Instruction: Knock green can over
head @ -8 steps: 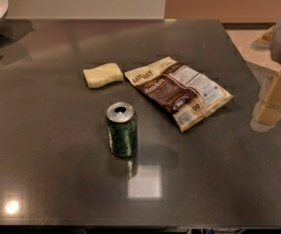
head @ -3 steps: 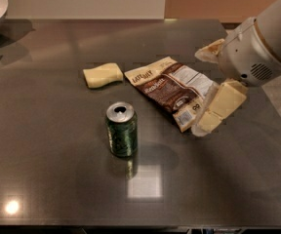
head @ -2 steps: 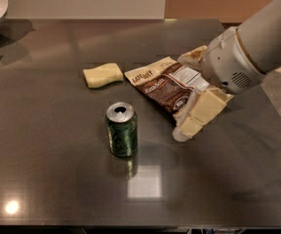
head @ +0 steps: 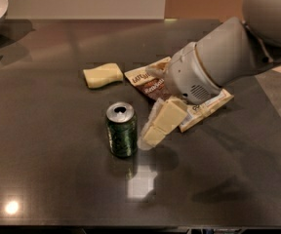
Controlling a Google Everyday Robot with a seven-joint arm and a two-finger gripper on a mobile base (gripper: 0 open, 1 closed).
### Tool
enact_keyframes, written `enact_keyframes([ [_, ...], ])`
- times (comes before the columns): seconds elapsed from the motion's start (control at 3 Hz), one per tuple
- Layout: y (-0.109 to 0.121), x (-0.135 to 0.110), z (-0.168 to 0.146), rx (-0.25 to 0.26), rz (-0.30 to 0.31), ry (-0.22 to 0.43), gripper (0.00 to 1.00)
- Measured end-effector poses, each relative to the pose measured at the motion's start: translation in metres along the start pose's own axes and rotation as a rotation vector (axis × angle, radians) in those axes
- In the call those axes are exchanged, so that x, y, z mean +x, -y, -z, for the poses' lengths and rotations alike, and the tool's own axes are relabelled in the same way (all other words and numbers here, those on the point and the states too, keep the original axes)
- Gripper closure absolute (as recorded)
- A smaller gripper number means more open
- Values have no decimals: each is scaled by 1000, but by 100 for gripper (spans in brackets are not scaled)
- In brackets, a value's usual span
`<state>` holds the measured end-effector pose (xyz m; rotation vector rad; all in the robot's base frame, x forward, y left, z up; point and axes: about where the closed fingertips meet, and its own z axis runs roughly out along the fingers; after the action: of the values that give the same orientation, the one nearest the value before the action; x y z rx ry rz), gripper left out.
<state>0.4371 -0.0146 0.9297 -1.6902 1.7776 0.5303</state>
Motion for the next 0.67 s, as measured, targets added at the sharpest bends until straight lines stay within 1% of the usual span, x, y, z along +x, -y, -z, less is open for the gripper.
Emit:
enact_keyframes([
  [0.33,-8,-9,-21,-38,-1,34,0],
  [0.67,-12,-14,-36,-53,-9,78,0],
])
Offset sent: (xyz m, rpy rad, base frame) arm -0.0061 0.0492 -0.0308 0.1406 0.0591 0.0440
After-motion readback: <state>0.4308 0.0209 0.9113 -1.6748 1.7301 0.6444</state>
